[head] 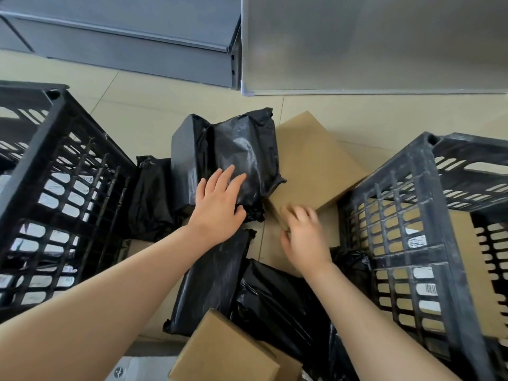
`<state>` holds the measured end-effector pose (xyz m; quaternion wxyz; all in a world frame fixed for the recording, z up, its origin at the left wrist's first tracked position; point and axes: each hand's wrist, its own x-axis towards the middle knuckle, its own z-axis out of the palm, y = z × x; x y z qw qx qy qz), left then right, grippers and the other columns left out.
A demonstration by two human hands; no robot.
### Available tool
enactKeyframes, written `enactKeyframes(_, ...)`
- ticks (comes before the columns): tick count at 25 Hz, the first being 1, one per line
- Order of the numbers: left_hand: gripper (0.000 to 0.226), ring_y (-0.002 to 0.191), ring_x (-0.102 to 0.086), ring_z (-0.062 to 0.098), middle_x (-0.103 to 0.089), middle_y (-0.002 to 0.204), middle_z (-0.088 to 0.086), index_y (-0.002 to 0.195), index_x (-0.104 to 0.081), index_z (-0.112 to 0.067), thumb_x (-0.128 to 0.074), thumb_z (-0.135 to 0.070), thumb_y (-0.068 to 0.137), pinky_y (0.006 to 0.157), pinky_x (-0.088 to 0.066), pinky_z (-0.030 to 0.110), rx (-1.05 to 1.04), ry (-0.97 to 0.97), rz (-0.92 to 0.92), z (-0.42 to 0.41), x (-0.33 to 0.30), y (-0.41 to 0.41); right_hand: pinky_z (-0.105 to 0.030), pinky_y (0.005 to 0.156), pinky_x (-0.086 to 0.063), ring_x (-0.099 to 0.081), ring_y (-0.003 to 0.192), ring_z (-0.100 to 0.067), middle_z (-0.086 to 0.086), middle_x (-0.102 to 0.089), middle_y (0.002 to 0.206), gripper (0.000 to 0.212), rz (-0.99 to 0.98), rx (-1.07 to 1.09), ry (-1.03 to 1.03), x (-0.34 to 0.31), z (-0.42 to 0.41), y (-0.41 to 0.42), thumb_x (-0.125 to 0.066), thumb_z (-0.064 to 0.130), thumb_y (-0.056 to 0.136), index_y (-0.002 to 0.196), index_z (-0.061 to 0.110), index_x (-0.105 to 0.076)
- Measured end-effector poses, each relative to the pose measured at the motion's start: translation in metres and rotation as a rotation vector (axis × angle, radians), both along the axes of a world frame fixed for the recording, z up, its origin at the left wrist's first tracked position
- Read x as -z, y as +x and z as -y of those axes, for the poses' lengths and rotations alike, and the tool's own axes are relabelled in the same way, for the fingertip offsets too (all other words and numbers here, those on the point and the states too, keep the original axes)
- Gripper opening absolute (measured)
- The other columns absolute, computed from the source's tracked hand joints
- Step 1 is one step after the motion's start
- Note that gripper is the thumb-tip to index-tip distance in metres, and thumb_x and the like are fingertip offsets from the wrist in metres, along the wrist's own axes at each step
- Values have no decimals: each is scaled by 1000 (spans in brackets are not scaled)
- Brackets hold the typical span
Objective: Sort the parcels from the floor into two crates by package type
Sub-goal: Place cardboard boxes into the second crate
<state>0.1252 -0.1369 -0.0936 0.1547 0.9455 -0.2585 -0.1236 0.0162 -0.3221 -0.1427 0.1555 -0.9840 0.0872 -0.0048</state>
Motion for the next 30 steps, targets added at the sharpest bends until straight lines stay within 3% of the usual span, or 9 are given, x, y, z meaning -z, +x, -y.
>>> enactKeyframes(4,68,153,10,25,4,167,-1,158,-9,-35,-44,-38,99,123,0,54,144,72,63,-1,-8,5,-51,105,-45,-53,120,-30,-7,-62,131,48,-11,-78,-75,1,-19,-14,-64,21,86,133,10,-64)
enactKeyframes(8,64,153,9,27,6,168,0,158,-9,-35,-34,-48,101,122,-2,56,468,361,249,-4,-3,4,-52,108,-42,-54,121,-28,-5,-62,129,44,-22,-95,-142,1,-25,-18,-64,22,87,131,12,-64)
enactKeyframes(11,61,153,-4,28,-14,165,1,155,-25,-26,-39,-49,100,122,-7,51,417,460,241,-3,4,1,-52,109,-40,-56,112,-27,0,-61,119,48,-39,-12,-110,-1,-29,-10,-66,28,88,134,17,-59)
enactKeyframes(14,44,140,-30,29,-41,144,1,139,-44,-22,-52,-36,98,113,-26,43,415,490,346,-5,4,3,-52,106,-42,-55,109,-30,-6,-56,122,67,-89,46,-161,-3,-27,-2,-74,37,84,142,13,-51)
enactKeyframes(17,32,128,-38,27,-47,131,-1,128,-51,-21,-53,-28,96,99,-38,39,396,475,294,-17,6,4,-58,109,-31,-39,133,-41,-16,-41,147,50,-182,99,-96,-5,-22,10,-70,34,89,132,15,-55)
enactKeyframes(20,26,118,-44,28,-52,123,1,117,-56,-17,-52,-29,95,84,-45,37,380,365,254,-32,5,5,-65,115,-24,-3,152,-43,-17,-6,165,47,-268,164,1,-2,-21,19,-67,31,92,131,16,-45)
enactKeyframes(22,22,110,-49,28,-57,114,3,106,-60,-14,-56,-28,89,77,-46,37,366,324,274,-39,3,4,-60,112,-36,8,153,-40,-13,5,167,63,-285,156,46,5,-21,19,-67,25,93,145,16,-32)
enactKeyframes(26,25,115,-42,25,-49,119,1,112,-54,-17,-48,-30,91,85,-43,35,309,381,183,-40,0,-3,-46,106,-48,19,152,-34,-4,18,167,94,-241,127,46,14,-17,13,-54,-9,93,161,26,3)
enactKeyframes(30,24,116,-41,23,-48,121,-1,113,-53,-19,-48,-30,92,88,-45,34,232,396,163,-47,-4,-7,-31,112,-36,19,153,-28,-2,13,168,89,-166,203,171,-6,-19,10,-48,-14,94,161,24,-4)
